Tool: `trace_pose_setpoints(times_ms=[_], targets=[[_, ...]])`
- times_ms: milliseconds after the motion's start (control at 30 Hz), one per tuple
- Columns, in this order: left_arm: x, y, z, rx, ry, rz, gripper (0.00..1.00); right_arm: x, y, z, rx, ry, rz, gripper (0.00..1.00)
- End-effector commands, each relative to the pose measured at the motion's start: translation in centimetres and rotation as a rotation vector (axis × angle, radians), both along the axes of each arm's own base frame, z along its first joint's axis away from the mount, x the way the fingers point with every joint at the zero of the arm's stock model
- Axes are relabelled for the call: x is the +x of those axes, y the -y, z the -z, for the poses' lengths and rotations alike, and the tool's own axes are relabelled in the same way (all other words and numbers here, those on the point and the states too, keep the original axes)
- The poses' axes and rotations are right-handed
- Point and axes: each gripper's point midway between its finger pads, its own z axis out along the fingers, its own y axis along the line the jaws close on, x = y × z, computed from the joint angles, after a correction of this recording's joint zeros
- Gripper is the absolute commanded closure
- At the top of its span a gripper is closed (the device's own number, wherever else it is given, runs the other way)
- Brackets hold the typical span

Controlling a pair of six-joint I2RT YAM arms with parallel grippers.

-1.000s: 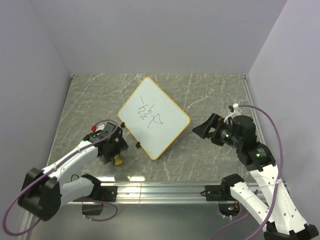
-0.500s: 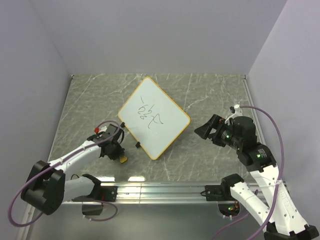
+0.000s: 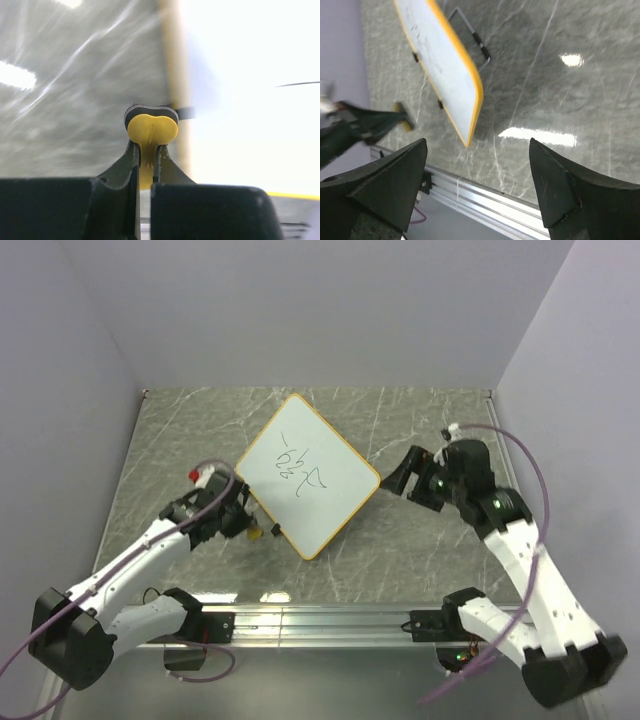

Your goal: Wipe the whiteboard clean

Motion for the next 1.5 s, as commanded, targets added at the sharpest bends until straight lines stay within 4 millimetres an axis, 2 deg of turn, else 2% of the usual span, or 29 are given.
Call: trace_pose_setpoints(times_ms=[0, 33, 67, 100, 133, 200, 233, 300, 333, 367, 400, 433, 500, 567, 633, 667, 700, 767, 800, 900, 933, 967, 1000, 1033, 1267, 1333, 1367, 1400, 1467], targets=[[4.4, 1.4, -7.1, -0.007, 0.16, 0.0, 1.0, 2.9, 0.1, -1.6, -0.042, -0.003, -0.014, 0.12], [5.5, 2.1, -9.8, -0.009, 0.199, 0.003, 1.0, 3.6, -0.1, -0.7, -0.059, -0.046, -0.023, 0.12], [6.1, 2.5, -10.8, -0.001, 0.205, 0.008, 1.0, 4.2, -0.5, -1.6, -0.047, -0.028, -0.038, 0.12], [6.8, 3.3, -10.6, 0.021, 0.186, 0.02, 1.0, 4.7, -0.7, -1.9, -0.043, -0.015, -0.046, 0.12], [7.7, 4.7, -13.1, -0.003, 0.233, 0.038, 1.0, 5.5, -1.2, -2.0, -0.028, -0.005, -0.059, 0.12], [8.8, 6.3, -13.4, -0.003, 0.223, 0.052, 1.0, 6.4, -2.0, -1.9, -0.003, -0.012, -0.094, 0.12], [9.3, 7.7, -15.1, -0.032, 0.252, 0.067, 1.0, 7.0, -2.3, -2.1, 0.014, 0.003, -0.109, 0.12], [10.0, 9.5, -15.0, -0.046, 0.24, 0.069, 1.0, 7.4, -2.9, -1.8, 0.032, -0.011, -0.141, 0.12], [10.1, 11.0, -16.1, -0.073, 0.258, 0.087, 1.0, 8.0, -3.1, -1.0, 0.04, -0.035, -0.147, 0.12], [10.2, 11.8, -16.2, -0.086, 0.255, 0.087, 1.0, 8.1, -3.4, -0.8, 0.055, -0.049, -0.159, 0.13], [10.5, 12.9, -15.7, -0.082, 0.244, 0.096, 1.0, 8.2, -3.7, -0.5, 0.065, -0.06, -0.171, 0.15], [10.2, 14.4, -16.3, -0.098, 0.255, 0.122, 1.0, 8.5, -4.0, -0.1, 0.077, -0.066, -0.182, 0.15], [10.4, 16.1, -15.9, -0.104, 0.259, 0.146, 1.0, 8.7, -4.3, 0.6, 0.089, -0.086, -0.192, 0.16], [10.3, 17.8, -15.8, -0.118, 0.273, 0.191, 1.0, 9.2, -4.5, 0.4, 0.089, -0.07, -0.208, 0.19], [10.6, 19.4, -15.1, -0.139, 0.27, 0.224, 1.0, 9.5, -4.6, 1.2, 0.081, -0.1, -0.21, 0.24], [10.8, 19.8, -14.9, -0.137, 0.263, 0.23, 1.0, 9.7, -4.8, 0.9, 0.084, -0.099, -0.228, 0.28], [11.1, 20.3, -14.2, -0.128, 0.248, 0.237, 1.0, 9.8, -5.0, 1.1, 0.083, -0.107, -0.235, 0.4], [11.6, 21.2, -14.4, -0.136, 0.274, 0.25, 1.0, 9.9, -5.2, 1.1, 0.086, -0.106, -0.245, 0.55], [11.6, 21.6, -14.1, -0.135, 0.278, 0.253, 1.0, 10.0, -5.2, 1.4, 0.084, -0.113, -0.247, 0.67], [11.6, 21.6, -12.8, -0.162, 0.29, 0.224, 1.0, 9.6, -5.2, 1.9, 0.078, -0.124, -0.245, 0.78], [10.9, 21.0, -10.4, -0.151, 0.265, 0.226, 1.0, 9.4, -5.0, 2.4, 0.075, -0.134, -0.24, 0.81], [11.2, 21.6, -11.4, -0.21, 0.325, 0.23, 1.0, 9.3, -4.9, 2.5, 0.064, -0.129, -0.238, 0.82], [11.1, 21.4, -10.5, -0.217, 0.328, 0.228, 1.0, 9.1, -4.8, 2.6, 0.058, -0.131, -0.238, 0.85], [10.5, 20.6, -8.3, -0.192, 0.303, 0.221, 1.0, 8.8, -4.7, 3.0, 0.05, -0.148, -0.236, 0.85], [11.3, 17.6, -5.0, -0.094, 0.313, 0.166, 1.0, 8.1, -4.0, 3.6, 0.006, -0.169, -0.237, 0.94], [11.8, 15.4, -3.6, -0.09, 0.296, 0.125, 1.0, 8.0, -4.0, 3.3, 0.008, -0.166, -0.242, 0.96], [12.0, 14.4, -3.8, -0.101, 0.304, 0.103, 1.0, 8.0, -4.0, 3.1, 0.006, -0.163, -0.242, 1.0], [12.6, 12.2, -2.8, -0.105, 0.291, 0.064, 1.0, 7.9, -4.0, 2.8, 0.005, -0.162, -0.241, 1.0], [13.2, 9.9, -2.8, -0.104, 0.303, 0.04, 1.0, 8.0, -3.9, 2.4, 0.001, -0.153, -0.24, 1.0]])
